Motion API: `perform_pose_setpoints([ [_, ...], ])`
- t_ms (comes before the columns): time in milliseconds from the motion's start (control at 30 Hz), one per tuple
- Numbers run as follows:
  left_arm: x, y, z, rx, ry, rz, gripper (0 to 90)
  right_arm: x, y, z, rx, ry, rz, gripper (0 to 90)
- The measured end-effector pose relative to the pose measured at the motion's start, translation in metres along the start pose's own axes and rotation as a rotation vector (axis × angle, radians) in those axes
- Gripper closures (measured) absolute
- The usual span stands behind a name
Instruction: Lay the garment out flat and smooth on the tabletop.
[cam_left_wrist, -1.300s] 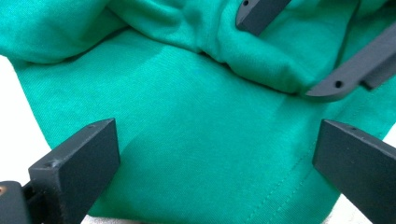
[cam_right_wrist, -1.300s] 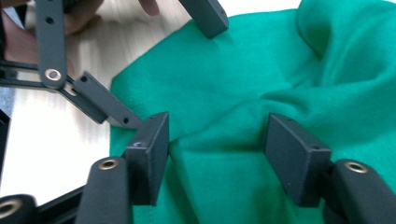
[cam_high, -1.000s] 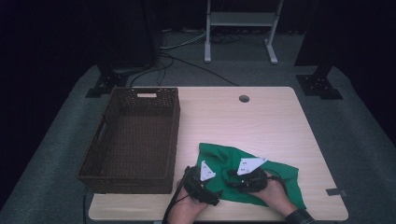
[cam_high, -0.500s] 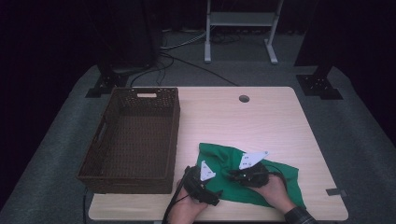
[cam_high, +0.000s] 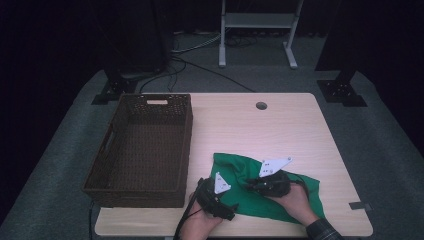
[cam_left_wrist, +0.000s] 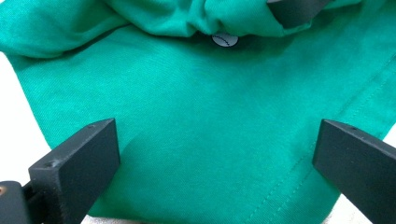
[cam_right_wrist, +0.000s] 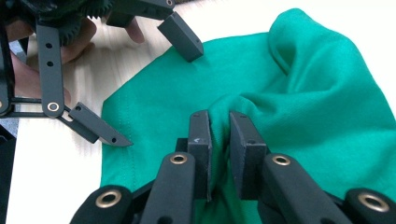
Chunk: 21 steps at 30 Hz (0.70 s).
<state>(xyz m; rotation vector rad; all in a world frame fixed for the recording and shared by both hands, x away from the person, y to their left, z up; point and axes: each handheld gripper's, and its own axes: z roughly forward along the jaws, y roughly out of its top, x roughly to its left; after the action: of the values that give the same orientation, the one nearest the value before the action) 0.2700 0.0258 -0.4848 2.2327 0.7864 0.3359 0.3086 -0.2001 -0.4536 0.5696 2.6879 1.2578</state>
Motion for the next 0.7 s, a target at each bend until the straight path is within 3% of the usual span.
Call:
perform_pose_setpoints([
  [700, -0.0001, 0.0000, 0.0001, -0.002, 0.000, -0.001, 0.0, -0.0060, 0.0065, -0.0093, -0.009, 0.015, -0.004, 81.3],
])
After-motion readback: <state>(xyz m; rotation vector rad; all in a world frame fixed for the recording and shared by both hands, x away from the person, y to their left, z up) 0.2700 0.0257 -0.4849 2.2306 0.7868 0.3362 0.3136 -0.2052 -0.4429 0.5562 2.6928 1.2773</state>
